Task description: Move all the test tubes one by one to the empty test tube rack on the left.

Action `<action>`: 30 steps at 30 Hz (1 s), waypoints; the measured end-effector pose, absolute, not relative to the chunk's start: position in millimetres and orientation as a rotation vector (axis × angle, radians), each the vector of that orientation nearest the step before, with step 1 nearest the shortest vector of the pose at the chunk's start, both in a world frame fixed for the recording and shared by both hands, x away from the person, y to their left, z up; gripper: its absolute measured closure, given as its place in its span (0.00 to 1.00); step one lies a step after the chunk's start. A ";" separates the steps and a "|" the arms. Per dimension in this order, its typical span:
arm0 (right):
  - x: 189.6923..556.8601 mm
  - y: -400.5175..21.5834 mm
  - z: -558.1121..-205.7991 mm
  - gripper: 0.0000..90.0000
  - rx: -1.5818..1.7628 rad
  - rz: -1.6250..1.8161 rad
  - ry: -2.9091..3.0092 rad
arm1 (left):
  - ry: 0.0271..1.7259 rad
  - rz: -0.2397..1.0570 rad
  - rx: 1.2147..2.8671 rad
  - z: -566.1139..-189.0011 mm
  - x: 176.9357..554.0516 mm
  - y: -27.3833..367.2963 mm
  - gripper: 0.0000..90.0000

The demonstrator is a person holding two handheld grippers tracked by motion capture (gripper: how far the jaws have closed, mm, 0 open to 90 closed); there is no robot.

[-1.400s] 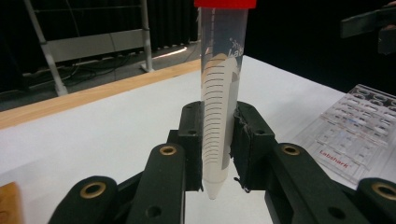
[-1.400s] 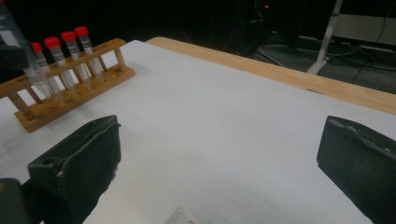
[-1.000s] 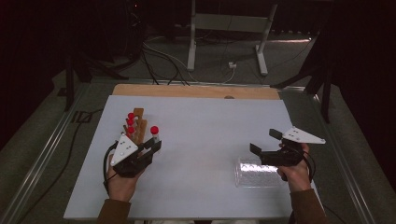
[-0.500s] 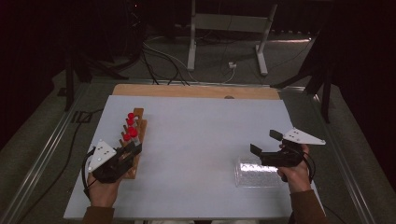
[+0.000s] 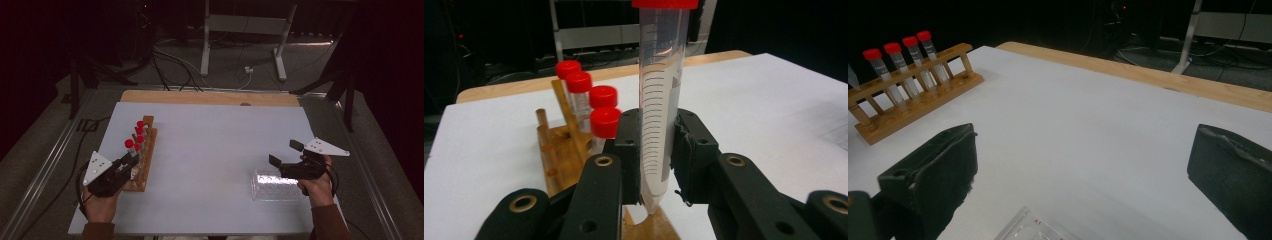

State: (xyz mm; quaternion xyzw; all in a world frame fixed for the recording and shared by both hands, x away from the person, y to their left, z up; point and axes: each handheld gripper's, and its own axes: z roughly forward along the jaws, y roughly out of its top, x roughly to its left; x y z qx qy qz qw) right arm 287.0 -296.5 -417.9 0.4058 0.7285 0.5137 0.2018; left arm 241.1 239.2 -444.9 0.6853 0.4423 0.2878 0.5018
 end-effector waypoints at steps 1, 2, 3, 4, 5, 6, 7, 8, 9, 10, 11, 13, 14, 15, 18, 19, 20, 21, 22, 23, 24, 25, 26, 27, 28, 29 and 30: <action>287.1 -296.5 -418.2 0.00 1.133 1.436 2.034 | 1.072 0.694 1.653 -445.5 241.4 240.2 0.84; 287.0 -296.4 -418.6 0.00 1.134 1.436 2.036 | 1.076 0.697 1.655 -446.2 241.8 241.0 0.84; 287.1 -296.4 -419.0 0.00 1.132 1.435 2.038 | 1.081 0.698 1.655 -447.1 242.3 241.3 0.84; 287.1 -296.3 -419.2 0.00 1.134 1.436 2.039 | 1.082 0.698 1.661 -448.1 242.7 241.9 0.84; 287.1 -296.3 -419.5 0.00 1.135 1.436 2.039 | 1.086 0.697 1.664 -449.3 243.1 241.9 0.84; 287.1 -296.2 -419.6 0.00 1.134 1.435 2.038 | 1.090 0.698 1.670 -450.5 243.3 241.9 0.84; 287.0 -296.1 -419.7 0.00 1.134 1.438 2.038 | 1.094 0.698 1.675 -452.0 243.8 241.8 0.84; 286.9 -296.1 -419.8 0.00 1.133 1.438 2.038 | 1.098 0.698 1.679 -453.3 244.3 241.8 0.84; 286.9 -296.0 -419.9 0.00 1.134 1.439 2.038 | 1.102 0.698 1.683 -454.6 244.7 241.9 0.84; 286.8 -296.0 -420.0 0.00 1.135 1.438 2.038 | 1.108 0.697 1.686 -455.7 245.1 241.9 0.83; 286.7 -296.1 -420.1 0.00 1.135 1.439 2.038 | 1.110 0.696 1.686 -456.6 245.2 242.1 0.83; 286.6 -296.5 -420.2 0.00 1.135 1.441 2.038 | 1.114 0.695 1.691 -457.8 245.1 242.2 0.83; 286.4 -296.7 -420.2 0.00 1.134 1.443 2.037 | 1.116 0.699 1.694 -458.4 245.0 242.1 0.83; 286.3 -296.8 -420.2 0.00 1.136 1.442 2.037 | 1.117 0.698 1.697 -459.1 244.8 242.2 0.83; 286.0 -297.6 -420.6 0.00 1.136 1.443 2.035 | 1.124 0.696 1.707 -461.9 244.6 242.0 0.82; 286.0 -297.9 -420.8 0.00 1.136 1.445 2.033 | 1.126 0.694 1.710 -462.6 244.6 242.0 0.82; 285.8 -298.3 -421.0 0.00 1.138 1.446 2.031 | 1.128 0.693 1.712 -463.4 244.7 241.8 0.82; 285.7 -298.7 -421.2 0.00 1.139 1.448 2.031 | 1.129 0.694 1.716 -463.9 244.7 241.9 0.83; 285.7 -299.2 -421.5 0.00 1.139 1.448 2.030 | 1.130 0.692 1.717 -464.4 244.7 241.9 0.83; 285.6 -299.5 -421.9 0.00 1.141 1.447 2.029 | 1.131 0.692 1.721 -464.8 244.4 241.9 0.83; 285.5 -299.8 -422.1 0.00 1.142 1.446 2.029 | 1.131 0.692 1.725 -465.4 244.3 241.8 0.83; 285.3 -299.9 -422.3 0.00 1.144 1.447 2.028 | 1.133 0.690 1.725 -466.2 244.1 241.6 0.83; 285.2 -300.2 -422.4 0.00 1.145 1.448 2.028 | 1.134 0.691 1.731 -466.7 243.8 241.8 0.83; 284.9 -300.5 -422.5 0.00 1.145 1.448 2.028 | 1.139 0.691 1.732 -467.6 243.5 241.6 0.83; 284.7 -300.8 -422.6 0.00 1.147 1.449 2.026 | 1.141 0.690 1.736 -468.3 243.2 241.8 0.83; 284.6 -301.1 -422.8 0.00 1.146 1.450 2.024 | 1.143 0.688 1.738 -469.0 242.7 242.0 0.82; 284.4 -301.3 -422.9 0.00 1.147 1.450 2.023 | 1.144 0.688 1.741 -469.6 242.3 242.3 0.82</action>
